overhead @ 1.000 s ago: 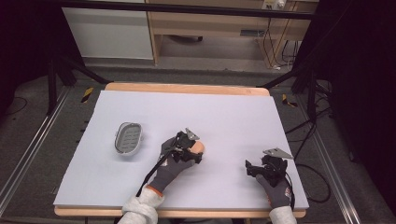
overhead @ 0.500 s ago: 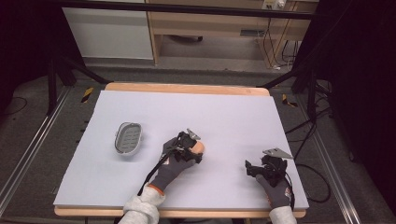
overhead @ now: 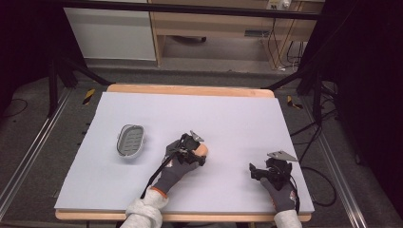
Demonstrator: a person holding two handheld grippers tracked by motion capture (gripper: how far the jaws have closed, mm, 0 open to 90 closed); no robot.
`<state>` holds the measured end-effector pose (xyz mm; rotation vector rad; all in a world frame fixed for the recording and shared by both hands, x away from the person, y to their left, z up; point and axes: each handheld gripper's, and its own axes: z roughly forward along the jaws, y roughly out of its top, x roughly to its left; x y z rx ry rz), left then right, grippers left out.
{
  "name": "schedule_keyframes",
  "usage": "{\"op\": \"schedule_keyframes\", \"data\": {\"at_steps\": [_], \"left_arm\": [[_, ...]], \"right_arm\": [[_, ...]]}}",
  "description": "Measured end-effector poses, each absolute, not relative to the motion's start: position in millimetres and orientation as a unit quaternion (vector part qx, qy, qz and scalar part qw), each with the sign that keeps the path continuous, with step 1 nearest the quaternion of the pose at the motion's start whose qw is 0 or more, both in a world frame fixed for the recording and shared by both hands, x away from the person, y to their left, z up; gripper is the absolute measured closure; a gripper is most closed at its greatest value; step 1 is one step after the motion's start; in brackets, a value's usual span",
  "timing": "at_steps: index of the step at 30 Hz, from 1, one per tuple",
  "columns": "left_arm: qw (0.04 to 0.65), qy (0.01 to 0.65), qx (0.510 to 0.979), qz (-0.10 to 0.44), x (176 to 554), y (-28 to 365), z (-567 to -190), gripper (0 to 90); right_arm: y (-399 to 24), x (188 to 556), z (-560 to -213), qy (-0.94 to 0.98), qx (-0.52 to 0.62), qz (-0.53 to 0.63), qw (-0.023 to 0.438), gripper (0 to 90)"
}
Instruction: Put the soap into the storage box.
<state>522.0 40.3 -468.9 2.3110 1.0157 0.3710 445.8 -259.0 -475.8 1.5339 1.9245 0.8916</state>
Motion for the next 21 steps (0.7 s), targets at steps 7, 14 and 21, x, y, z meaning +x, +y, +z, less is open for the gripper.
{"op": "schedule_keyframes", "data": {"at_steps": [7, 14, 21], "left_arm": [[0.310, 0.385, 0.858, 0.137, 516, 48, -455, 31.7], [0.330, 0.378, 0.853, 0.144, 504, 60, -434, 31.7], [0.342, 0.375, 0.848, 0.150, 495, 76, -422, 31.7]], "right_arm": [[-259, 446, -476, 0.710, 0.566, 0.329, 0.259, 5.2], [-260, 445, -475, 0.709, 0.566, 0.329, 0.262, 5.2], [-260, 445, -475, 0.709, 0.566, 0.328, 0.263, 5.2]]}}
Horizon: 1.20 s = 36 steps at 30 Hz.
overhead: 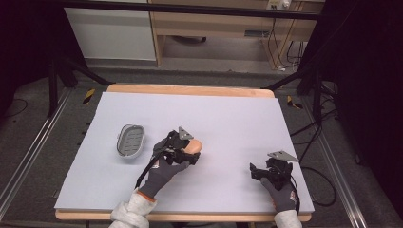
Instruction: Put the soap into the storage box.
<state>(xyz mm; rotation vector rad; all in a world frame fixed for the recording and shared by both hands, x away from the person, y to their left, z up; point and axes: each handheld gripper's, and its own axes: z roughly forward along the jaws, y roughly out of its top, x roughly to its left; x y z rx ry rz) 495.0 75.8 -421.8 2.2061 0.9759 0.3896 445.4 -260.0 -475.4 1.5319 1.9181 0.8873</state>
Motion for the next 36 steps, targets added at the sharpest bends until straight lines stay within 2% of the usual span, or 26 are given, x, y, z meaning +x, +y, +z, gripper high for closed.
{"op": "schedule_keyframes", "data": {"at_steps": [20, 36], "left_arm": [[0.371, 0.403, 0.821, 0.162, 470, 135, -411, 31.7], [0.390, 0.443, 0.786, 0.184, 474, 180, -399, 31.7]], "right_arm": [[-260, 445, -475, 0.707, 0.569, 0.326, 0.264, 5.2], [-260, 443, -474, 0.706, 0.568, 0.329, 0.264, 5.1]]}}
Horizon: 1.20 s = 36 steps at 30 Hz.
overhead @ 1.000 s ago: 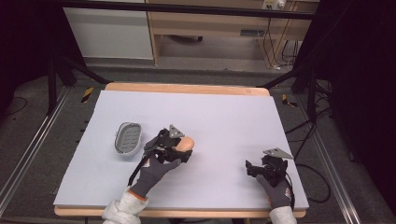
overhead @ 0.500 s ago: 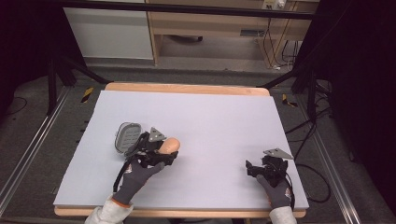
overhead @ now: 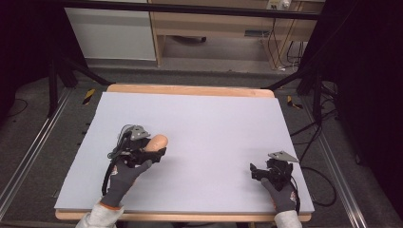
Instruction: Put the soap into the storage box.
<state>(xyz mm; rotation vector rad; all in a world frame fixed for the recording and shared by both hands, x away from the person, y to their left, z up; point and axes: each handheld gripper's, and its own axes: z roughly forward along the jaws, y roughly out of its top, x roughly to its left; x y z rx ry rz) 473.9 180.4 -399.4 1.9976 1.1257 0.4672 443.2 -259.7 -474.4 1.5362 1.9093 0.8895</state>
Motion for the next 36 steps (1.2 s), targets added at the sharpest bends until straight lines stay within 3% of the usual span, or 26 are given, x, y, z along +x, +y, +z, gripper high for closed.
{"op": "schedule_keyframes", "data": {"at_steps": [16, 36], "left_arm": [[0.385, 0.496, 0.752, 0.201, 492, 222, -404, 31.7], [0.371, 0.530, 0.733, 0.210, 509, 244, -415, 31.7]], "right_arm": [[-258, 444, -476, 0.713, 0.563, 0.324, 0.264, 5.2], [-257, 445, -478, 0.715, 0.563, 0.322, 0.262, 5.2]]}}
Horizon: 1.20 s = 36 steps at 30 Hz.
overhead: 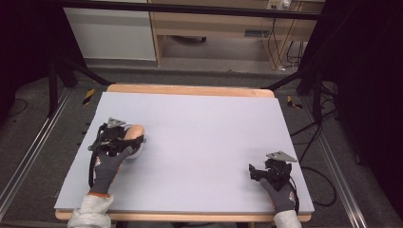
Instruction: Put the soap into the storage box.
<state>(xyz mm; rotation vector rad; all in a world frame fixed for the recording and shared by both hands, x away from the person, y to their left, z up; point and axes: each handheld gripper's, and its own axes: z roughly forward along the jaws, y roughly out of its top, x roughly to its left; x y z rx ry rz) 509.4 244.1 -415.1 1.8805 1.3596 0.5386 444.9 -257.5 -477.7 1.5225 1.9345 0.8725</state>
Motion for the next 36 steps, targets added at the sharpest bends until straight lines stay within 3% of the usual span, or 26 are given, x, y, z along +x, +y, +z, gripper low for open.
{"op": "schedule_keyframes", "data": {"at_steps": [36], "left_arm": [[0.342, 0.550, 0.730, 0.220, 515, 248, -431, 31.1]], "right_arm": [[-257, 444, -478, 0.716, 0.561, 0.321, 0.262, 5.1]]}}
